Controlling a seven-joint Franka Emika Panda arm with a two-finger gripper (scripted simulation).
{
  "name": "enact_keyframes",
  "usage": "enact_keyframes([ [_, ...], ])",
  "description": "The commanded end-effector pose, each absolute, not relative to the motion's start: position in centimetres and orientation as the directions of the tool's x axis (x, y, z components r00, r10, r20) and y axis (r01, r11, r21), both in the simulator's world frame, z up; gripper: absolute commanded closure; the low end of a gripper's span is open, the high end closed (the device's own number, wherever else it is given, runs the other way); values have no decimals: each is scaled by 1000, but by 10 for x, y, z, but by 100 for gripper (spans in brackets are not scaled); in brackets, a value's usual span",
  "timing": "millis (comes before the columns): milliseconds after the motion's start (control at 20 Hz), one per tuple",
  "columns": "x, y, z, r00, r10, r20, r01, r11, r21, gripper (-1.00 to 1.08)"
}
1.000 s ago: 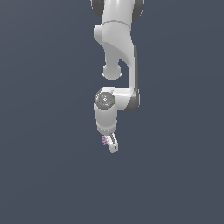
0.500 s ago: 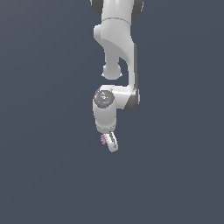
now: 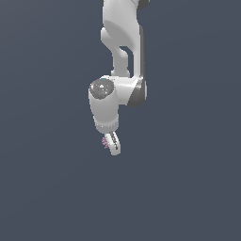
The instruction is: Pick up the object and move it to a goal position.
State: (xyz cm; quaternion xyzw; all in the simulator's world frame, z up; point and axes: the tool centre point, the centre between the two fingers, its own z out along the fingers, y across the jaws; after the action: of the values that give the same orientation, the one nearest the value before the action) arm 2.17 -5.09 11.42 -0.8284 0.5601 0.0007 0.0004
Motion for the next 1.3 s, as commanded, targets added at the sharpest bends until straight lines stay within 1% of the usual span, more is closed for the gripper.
enact_keyframes([
  [0, 18, -61, 139, 372, -928, -2, -928, -372, -1, 108],
  [800, -7, -134, 317, 371, -929, -1, -929, -371, 0, 108],
  [1000, -10, -148, 352, 371, -929, 0, -929, -371, 0, 108],
  [1250, -12, -160, 382, 372, -928, 0, -928, -372, 0, 108],
])
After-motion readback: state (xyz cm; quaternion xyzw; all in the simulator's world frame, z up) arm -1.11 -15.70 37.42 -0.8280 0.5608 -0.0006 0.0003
